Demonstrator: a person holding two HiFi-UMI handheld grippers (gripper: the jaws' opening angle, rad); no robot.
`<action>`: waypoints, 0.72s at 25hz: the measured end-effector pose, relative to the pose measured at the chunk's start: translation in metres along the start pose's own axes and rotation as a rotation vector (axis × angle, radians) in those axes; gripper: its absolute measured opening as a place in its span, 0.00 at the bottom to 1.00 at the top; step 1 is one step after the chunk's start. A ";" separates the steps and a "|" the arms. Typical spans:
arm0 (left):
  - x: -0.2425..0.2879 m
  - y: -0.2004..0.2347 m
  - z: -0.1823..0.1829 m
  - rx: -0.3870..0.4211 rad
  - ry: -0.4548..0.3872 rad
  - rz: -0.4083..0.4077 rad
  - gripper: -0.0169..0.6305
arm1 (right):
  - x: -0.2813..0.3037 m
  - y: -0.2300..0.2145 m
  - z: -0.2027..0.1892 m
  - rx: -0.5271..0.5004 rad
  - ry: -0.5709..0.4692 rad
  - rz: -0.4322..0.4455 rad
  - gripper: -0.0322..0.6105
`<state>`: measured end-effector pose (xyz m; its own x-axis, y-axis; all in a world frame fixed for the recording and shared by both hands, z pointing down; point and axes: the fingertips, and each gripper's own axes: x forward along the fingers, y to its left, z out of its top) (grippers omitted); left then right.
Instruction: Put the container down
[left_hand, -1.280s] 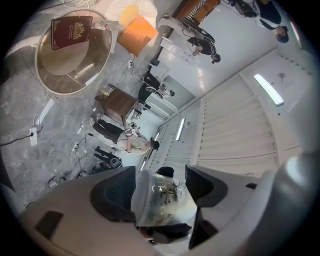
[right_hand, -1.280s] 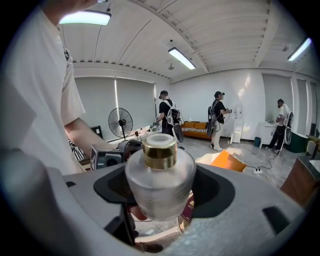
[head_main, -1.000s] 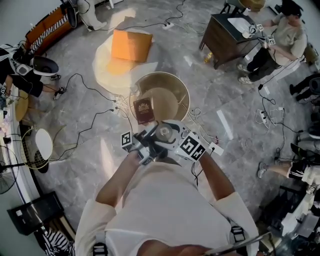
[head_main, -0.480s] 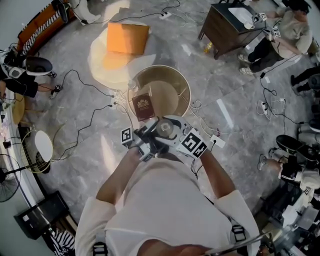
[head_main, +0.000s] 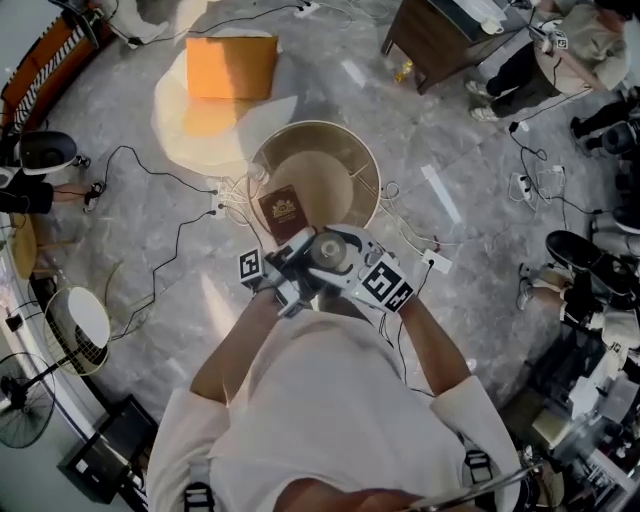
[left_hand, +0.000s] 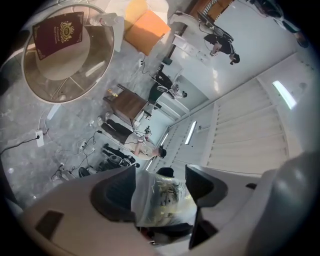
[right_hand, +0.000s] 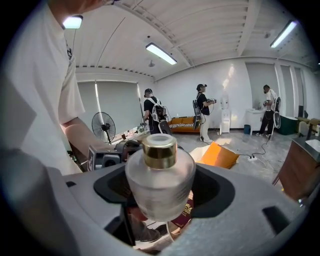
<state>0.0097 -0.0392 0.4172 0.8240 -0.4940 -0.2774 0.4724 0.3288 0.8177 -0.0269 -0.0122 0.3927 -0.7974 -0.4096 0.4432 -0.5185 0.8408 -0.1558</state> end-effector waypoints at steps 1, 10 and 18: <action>0.003 0.001 0.009 -0.005 0.005 0.009 0.49 | 0.005 -0.008 0.000 0.011 0.002 -0.007 0.57; 0.007 0.012 0.084 -0.049 0.079 0.094 0.48 | 0.064 -0.060 -0.011 0.099 -0.005 -0.078 0.57; 0.024 0.034 0.130 -0.074 0.129 0.146 0.48 | 0.088 -0.106 -0.027 0.189 0.006 -0.143 0.57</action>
<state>0.0048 -0.1450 0.5036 0.9166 -0.3307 -0.2248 0.3626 0.4501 0.8161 -0.0339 -0.1278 0.4722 -0.7103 -0.5171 0.4775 -0.6748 0.6932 -0.2532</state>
